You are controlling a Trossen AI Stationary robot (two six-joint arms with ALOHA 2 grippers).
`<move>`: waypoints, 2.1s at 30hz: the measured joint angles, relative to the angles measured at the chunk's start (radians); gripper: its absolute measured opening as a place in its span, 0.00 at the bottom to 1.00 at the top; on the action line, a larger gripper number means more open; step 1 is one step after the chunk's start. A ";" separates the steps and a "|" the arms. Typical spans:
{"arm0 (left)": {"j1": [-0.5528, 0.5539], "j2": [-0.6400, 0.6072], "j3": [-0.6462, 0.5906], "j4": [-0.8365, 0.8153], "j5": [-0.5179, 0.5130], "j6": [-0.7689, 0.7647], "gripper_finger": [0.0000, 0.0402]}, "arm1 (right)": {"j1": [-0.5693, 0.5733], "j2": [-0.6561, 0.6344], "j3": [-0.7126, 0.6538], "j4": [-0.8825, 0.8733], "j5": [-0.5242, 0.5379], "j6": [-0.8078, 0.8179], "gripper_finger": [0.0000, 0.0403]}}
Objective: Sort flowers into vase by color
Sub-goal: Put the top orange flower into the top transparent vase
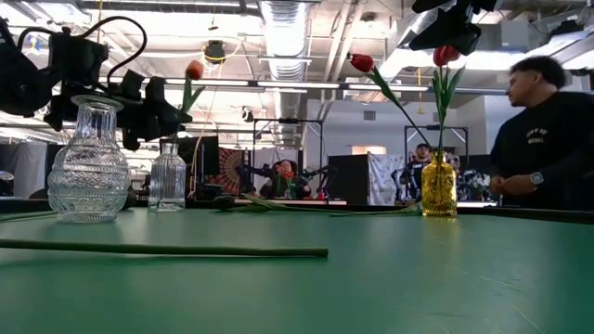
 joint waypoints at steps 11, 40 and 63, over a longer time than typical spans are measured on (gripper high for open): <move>-0.002 -0.006 0.119 -0.233 0.035 0.059 0.61 | 0.000 0.000 0.000 0.000 0.000 0.000 0.74; -0.115 -0.353 0.535 -1.674 0.185 0.386 0.64 | -0.005 0.000 0.000 0.023 0.000 -0.008 0.74; -0.516 -0.353 0.535 -1.472 0.292 0.087 0.64 | -0.023 0.000 0.000 0.021 0.000 -0.027 0.74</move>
